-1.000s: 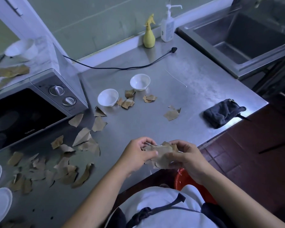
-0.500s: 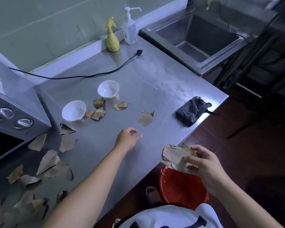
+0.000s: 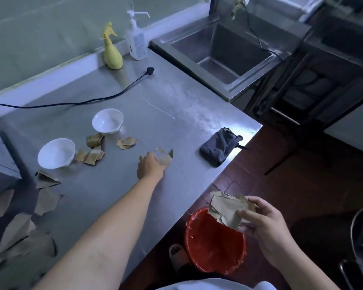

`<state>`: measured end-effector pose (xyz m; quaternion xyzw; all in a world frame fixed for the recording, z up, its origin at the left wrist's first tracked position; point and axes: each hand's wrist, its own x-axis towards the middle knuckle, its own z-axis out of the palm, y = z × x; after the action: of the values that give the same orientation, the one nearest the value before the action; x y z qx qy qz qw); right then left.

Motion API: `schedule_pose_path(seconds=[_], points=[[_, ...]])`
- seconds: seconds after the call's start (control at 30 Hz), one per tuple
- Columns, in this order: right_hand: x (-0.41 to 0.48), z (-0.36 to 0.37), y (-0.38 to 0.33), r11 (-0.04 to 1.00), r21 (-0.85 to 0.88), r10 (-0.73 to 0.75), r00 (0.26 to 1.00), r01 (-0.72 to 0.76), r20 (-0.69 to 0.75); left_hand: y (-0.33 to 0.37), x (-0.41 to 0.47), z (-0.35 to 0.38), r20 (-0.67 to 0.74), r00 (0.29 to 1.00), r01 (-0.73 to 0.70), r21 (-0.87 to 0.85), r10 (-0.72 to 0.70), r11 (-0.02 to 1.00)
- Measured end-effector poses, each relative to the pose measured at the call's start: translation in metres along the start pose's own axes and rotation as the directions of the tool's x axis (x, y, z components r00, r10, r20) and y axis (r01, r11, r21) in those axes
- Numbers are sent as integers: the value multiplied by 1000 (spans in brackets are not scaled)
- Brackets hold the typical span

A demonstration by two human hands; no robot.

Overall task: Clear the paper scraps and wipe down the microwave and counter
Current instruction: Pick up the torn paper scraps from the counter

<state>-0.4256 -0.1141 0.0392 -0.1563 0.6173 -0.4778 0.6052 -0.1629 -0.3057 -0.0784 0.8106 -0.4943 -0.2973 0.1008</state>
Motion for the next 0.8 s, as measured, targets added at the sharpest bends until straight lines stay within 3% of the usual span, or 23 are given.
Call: schedule_pose_path(seconds=[0.13, 0.2, 0.3, 0.4, 0.53, 0.67, 0.8], points=[[3, 0, -2, 1000, 27, 12, 1000, -12, -21, -8, -7, 1, -48, 998, -46, -3, 46, 999], [7, 3, -2, 999, 41, 22, 999, -21, -28, -10, -16, -4, 18, 1000, -9, -167, 12, 986], [15, 10, -5, 999, 35, 37, 999, -37, -18, -7, -42, -24, 127, 992, 83, -492, -23, 867], [19, 23, -4, 999, -20, 37, 999, -37, 37, -7, -87, -62, 241, 965, 75, -638, 107, 766], [21, 46, 2, 995, -97, 42, 990, -29, 137, -9, -157, -111, 394, 861, 77, -728, 323, 681], [19, 77, 2, 987, -162, 68, 948, -18, 310, -11, -197, -124, 330, 881, 8, -727, 339, 687], [12, 105, 4, 974, -228, 113, 863, 2, 492, -34, -207, -119, 83, 977, -116, -565, 196, 817]])
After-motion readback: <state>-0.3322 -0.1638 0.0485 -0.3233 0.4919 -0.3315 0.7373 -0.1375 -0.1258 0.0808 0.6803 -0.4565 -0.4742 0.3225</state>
